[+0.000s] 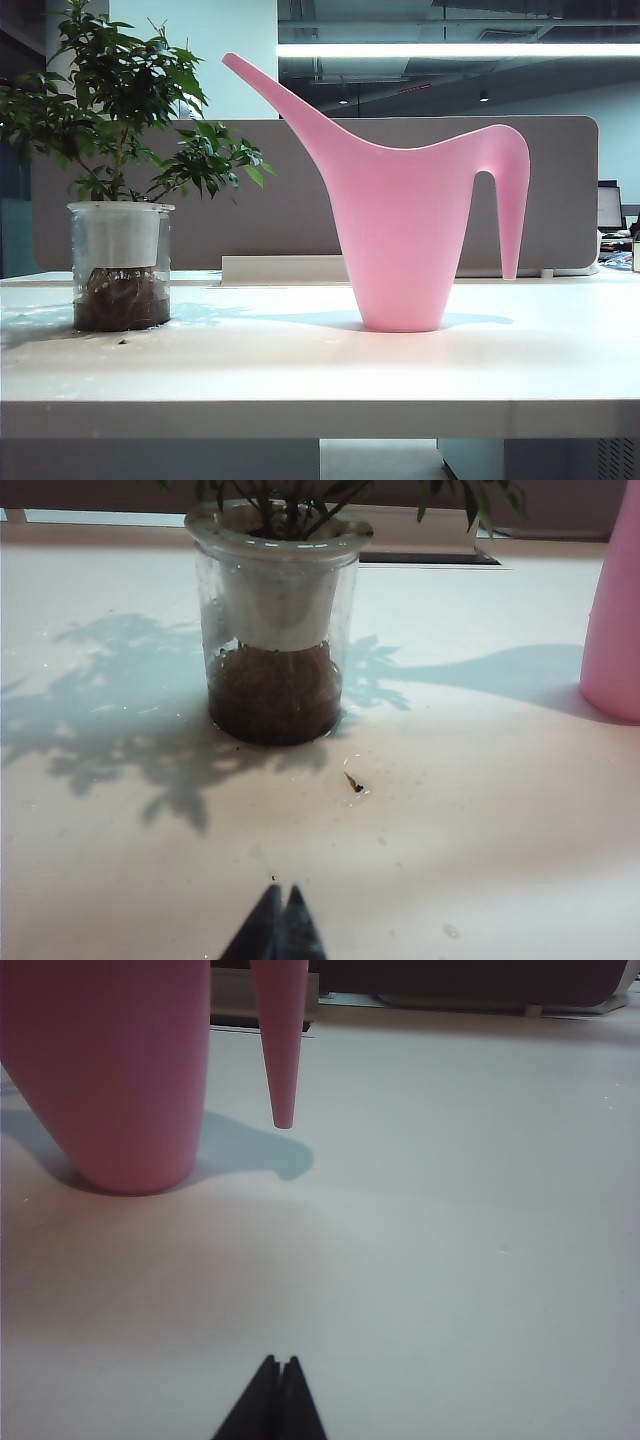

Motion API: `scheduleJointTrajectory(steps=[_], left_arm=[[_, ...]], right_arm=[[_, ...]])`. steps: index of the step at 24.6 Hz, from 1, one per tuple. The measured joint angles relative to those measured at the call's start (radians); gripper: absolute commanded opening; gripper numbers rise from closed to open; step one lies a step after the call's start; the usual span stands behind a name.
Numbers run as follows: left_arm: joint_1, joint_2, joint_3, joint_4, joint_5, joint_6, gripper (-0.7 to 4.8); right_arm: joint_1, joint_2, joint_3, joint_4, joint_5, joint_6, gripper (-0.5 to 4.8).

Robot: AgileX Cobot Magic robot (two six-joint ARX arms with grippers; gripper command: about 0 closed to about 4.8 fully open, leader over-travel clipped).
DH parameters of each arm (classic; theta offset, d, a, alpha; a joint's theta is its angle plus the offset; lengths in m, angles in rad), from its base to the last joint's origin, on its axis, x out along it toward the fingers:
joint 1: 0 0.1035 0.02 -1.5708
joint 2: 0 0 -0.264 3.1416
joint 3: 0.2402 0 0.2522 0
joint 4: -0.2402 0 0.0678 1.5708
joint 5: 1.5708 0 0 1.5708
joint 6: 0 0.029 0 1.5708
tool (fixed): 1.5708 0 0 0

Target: Pick up the watering can from the table, water the potted plant, and put the can back.

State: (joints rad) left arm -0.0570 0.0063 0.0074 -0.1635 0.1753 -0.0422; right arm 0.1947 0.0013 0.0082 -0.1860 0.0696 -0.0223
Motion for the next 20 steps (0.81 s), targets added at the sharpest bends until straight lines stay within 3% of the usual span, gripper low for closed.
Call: scheduleJointTrajectory(steps=[10, 14, 18, 20], left_arm=[[0.0, 0.0, 0.002, -0.004, 0.0, 0.0, -0.05], [0.0, 0.064, 0.125, -0.174, 0.0, 0.0, -0.05], [0.0, 0.288, 0.381, -0.433, 0.0, 0.0, -0.05], [-0.001, 0.356, 0.44, -0.438, 0.0, 0.004, -0.05]], right_arm=[[0.0, 0.0, 0.0, 0.0, 0.0, 0.0, -0.05], [0.0, 0.0, 0.0, 0.0, 0.0, 0.0, -0.05], [0.0, 0.0, 0.0, 0.0, 0.0, 0.0, -0.05], [0.0, 0.0, 0.0, 0.0, 0.0, 0.0, -0.05]])
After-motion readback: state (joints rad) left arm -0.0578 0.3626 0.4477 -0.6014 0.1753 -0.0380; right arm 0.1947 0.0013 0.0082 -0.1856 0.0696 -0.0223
